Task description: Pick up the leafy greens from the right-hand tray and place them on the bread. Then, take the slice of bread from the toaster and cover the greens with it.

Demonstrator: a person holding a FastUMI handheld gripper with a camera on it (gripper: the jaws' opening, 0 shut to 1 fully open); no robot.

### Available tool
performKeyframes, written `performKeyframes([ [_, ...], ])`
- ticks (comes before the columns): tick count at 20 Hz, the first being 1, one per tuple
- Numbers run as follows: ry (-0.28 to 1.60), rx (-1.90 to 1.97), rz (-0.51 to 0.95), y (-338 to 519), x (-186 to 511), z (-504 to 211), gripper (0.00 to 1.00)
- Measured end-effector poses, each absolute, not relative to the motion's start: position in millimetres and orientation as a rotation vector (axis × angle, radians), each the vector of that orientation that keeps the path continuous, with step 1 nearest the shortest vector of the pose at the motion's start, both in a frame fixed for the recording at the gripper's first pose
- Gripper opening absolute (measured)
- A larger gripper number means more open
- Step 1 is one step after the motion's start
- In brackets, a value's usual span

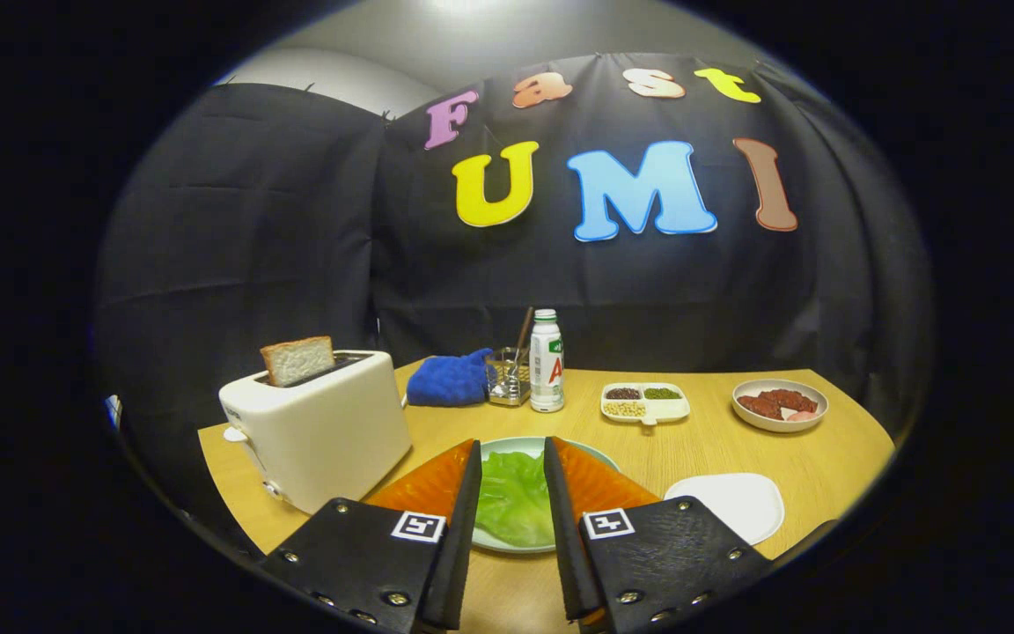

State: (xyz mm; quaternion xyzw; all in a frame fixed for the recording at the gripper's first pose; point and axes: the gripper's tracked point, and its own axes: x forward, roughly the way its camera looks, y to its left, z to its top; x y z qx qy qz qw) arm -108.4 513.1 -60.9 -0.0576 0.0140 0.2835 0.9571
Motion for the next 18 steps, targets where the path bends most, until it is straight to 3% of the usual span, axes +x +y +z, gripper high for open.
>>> performKeyframes([
  [10, 0.012, -0.031, 0.528, 574.7, -140.2, -34.5, 0.43],
  [18, 0.024, -0.039, 0.594, 651.5, -162.7, -36.8, 0.43],
])
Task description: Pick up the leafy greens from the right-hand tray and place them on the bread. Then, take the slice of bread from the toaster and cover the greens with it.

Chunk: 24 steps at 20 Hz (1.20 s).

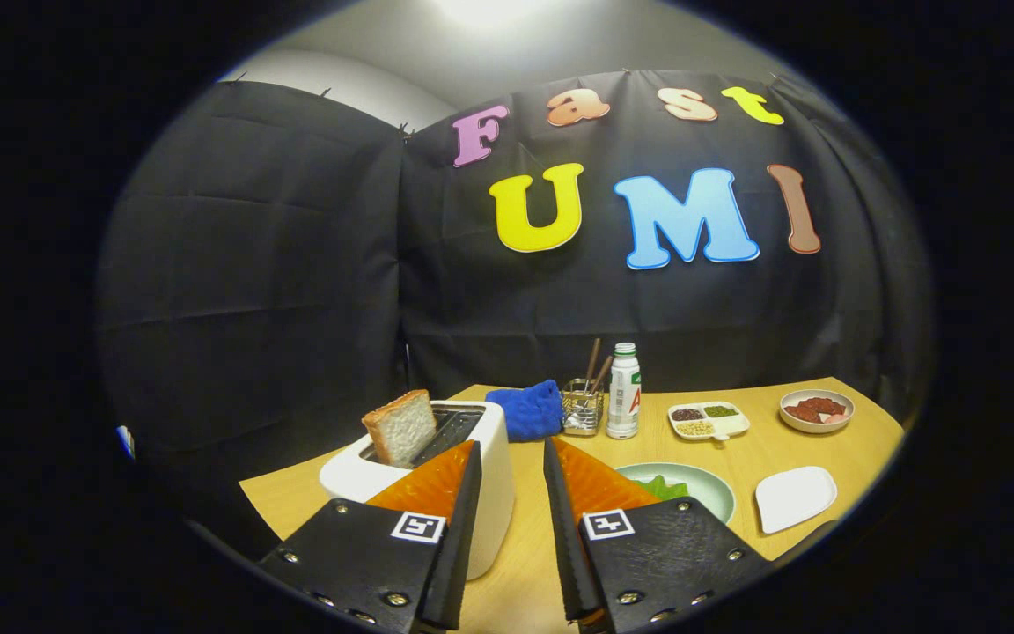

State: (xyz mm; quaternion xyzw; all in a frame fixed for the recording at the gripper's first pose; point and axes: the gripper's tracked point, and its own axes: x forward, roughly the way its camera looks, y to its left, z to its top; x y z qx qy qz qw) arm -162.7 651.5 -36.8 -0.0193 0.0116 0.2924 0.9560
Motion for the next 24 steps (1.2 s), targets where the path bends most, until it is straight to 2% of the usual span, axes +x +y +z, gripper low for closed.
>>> performKeyframes([
  [13, 0.066, -0.121, 0.659, 747.0, -172.2, -54.9, 0.43],
  [24, 0.034, -0.226, 0.572, 775.0, -151.5, -62.5, 0.43],
])
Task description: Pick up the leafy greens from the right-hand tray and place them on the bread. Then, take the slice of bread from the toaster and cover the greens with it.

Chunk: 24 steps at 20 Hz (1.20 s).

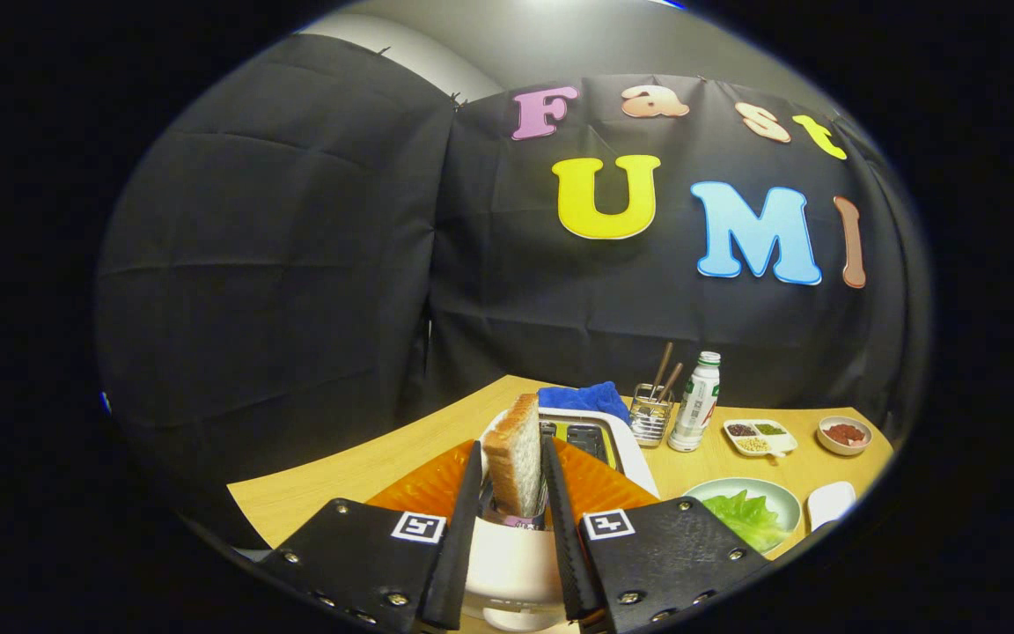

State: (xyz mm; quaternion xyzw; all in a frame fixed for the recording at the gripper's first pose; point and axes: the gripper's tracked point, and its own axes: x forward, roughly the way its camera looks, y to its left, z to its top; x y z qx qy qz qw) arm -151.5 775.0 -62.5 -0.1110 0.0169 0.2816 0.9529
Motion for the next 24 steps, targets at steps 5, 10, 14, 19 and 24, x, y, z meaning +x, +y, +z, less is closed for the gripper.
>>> performKeyframes([
  [5, 0.076, -0.211, 0.574, 778.0, -146.4, -67.4, 0.23],
  [10, 0.098, -0.186, 0.559, 767.7, -138.8, -62.1, 0.04],
  [14, 0.091, -0.195, 0.582, 772.8, -138.7, -59.8, 0.03],
  [19, 0.055, -0.173, 0.602, 772.0, -142.9, -36.9, 0.04],
  [24, 0.031, -0.142, 0.625, 762.8, -146.0, -12.7, 0.03],
])
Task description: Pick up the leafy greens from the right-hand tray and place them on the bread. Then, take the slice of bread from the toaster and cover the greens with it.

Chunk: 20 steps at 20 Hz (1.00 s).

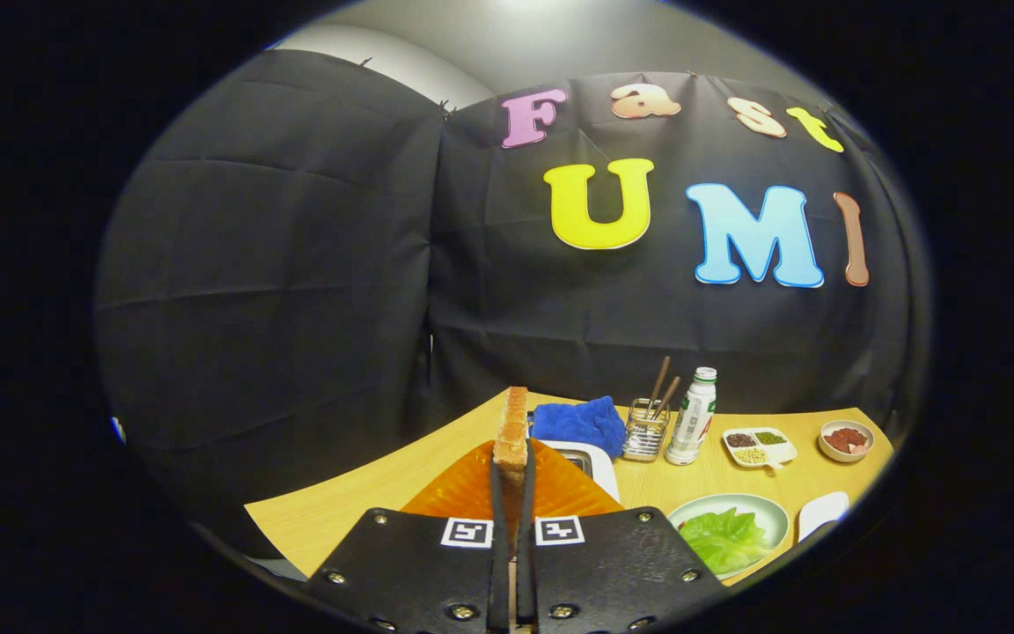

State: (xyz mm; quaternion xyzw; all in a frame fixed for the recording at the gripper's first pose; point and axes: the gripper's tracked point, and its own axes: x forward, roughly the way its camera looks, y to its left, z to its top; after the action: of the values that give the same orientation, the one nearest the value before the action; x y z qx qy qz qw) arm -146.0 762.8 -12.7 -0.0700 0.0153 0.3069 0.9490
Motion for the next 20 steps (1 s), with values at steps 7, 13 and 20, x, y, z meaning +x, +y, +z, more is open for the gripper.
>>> performKeyframes([
  [7, -0.010, -0.098, 0.634, 727.9, -151.8, 22.7, 0.03],
  [13, 0.003, -0.083, 0.559, 660.5, -132.6, 21.4, 0.03],
  [20, 0.057, -0.076, 0.459, 594.4, -104.1, -9.4, 0.03],
])
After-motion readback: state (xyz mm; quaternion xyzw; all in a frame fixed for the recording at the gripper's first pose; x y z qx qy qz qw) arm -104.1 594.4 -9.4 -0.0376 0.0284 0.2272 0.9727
